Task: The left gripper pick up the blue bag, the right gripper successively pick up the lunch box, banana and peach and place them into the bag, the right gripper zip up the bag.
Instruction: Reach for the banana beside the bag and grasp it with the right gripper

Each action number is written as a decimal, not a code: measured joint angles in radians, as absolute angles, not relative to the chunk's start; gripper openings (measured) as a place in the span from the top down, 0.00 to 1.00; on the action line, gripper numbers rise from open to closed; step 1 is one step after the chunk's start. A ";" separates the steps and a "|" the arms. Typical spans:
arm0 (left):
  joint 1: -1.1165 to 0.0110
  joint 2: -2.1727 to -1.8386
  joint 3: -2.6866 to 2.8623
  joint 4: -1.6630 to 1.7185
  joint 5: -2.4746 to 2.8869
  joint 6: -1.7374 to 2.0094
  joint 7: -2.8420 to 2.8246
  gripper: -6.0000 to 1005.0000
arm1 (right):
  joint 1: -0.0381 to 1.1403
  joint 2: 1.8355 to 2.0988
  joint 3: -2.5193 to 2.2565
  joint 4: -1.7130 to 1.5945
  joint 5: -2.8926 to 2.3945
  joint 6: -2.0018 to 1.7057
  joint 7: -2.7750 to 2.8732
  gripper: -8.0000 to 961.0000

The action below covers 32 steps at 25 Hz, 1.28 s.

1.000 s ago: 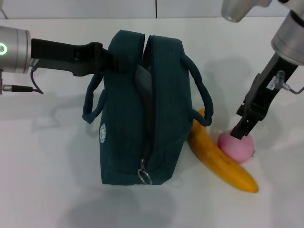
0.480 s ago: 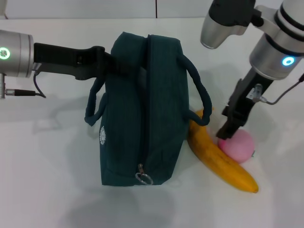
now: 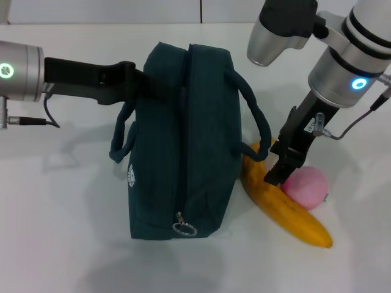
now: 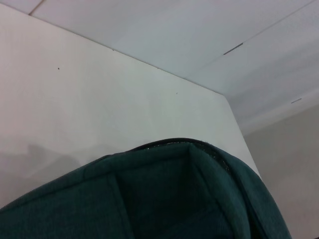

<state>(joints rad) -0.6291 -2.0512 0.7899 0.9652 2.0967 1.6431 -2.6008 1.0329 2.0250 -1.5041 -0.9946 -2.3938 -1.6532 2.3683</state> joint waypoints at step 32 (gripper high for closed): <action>-0.625 -2.051 0.788 0.965 2.082 1.629 -2.599 0.95 | 1.009 2.026 -1.573 -1.033 -2.388 -1.686 2.471 0.10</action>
<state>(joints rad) -0.6253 -2.0506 0.7884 0.9649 2.0825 1.6288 -2.5993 1.0087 2.0258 -1.5729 -1.0330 -2.3878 -1.6865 2.4706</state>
